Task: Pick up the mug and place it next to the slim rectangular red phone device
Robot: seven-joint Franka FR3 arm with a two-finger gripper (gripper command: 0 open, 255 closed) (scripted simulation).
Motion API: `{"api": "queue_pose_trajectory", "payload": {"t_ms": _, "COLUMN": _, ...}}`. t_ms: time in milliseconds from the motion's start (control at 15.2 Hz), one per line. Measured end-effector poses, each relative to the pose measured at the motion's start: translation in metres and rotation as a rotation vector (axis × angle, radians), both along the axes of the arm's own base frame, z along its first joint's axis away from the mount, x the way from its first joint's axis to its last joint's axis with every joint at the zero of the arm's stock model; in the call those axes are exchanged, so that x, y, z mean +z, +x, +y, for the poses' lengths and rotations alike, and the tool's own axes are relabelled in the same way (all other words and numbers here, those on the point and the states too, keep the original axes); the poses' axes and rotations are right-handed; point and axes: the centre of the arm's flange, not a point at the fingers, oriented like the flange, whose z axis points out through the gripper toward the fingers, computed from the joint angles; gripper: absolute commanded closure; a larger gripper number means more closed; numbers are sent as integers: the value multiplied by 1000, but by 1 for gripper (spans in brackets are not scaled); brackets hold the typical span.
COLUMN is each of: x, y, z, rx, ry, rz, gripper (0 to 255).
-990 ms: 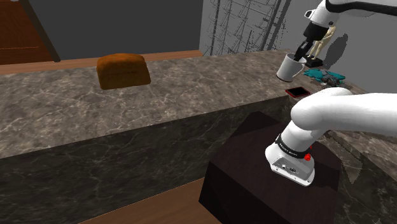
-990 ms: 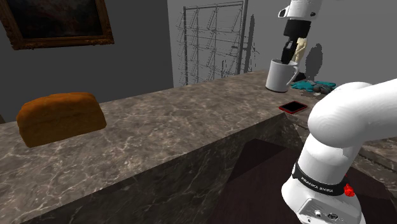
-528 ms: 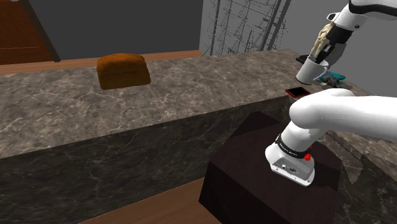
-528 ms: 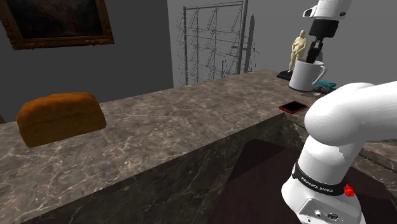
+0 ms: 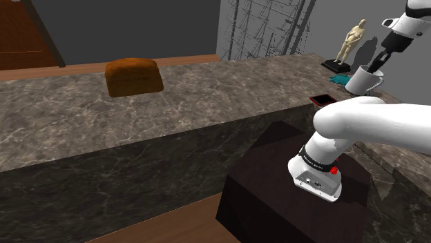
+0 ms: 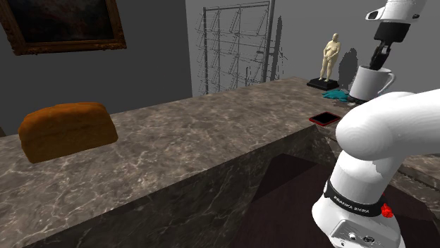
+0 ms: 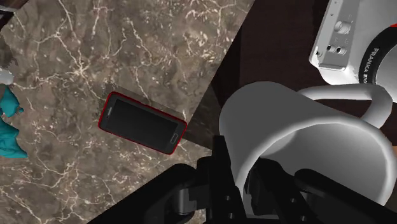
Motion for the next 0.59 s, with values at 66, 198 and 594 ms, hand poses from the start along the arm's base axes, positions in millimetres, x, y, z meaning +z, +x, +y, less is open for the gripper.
{"api": "queue_pose_trajectory", "payload": {"t_ms": 66, "x": 1, "y": -11, "z": -6, "rx": 0, "ry": 0, "rz": 0, "gripper": 255}}
{"api": "queue_pose_trajectory", "payload": {"t_ms": 198, "x": 4, "y": -34, "z": -20, "rx": 0, "ry": -1, "rz": 0, "gripper": 255}}
{"api": "queue_pose_trajectory", "payload": {"t_ms": 594, "x": -1, "y": -97, "z": -57, "rx": 0, "ry": 0, "rz": 0, "gripper": 255}}
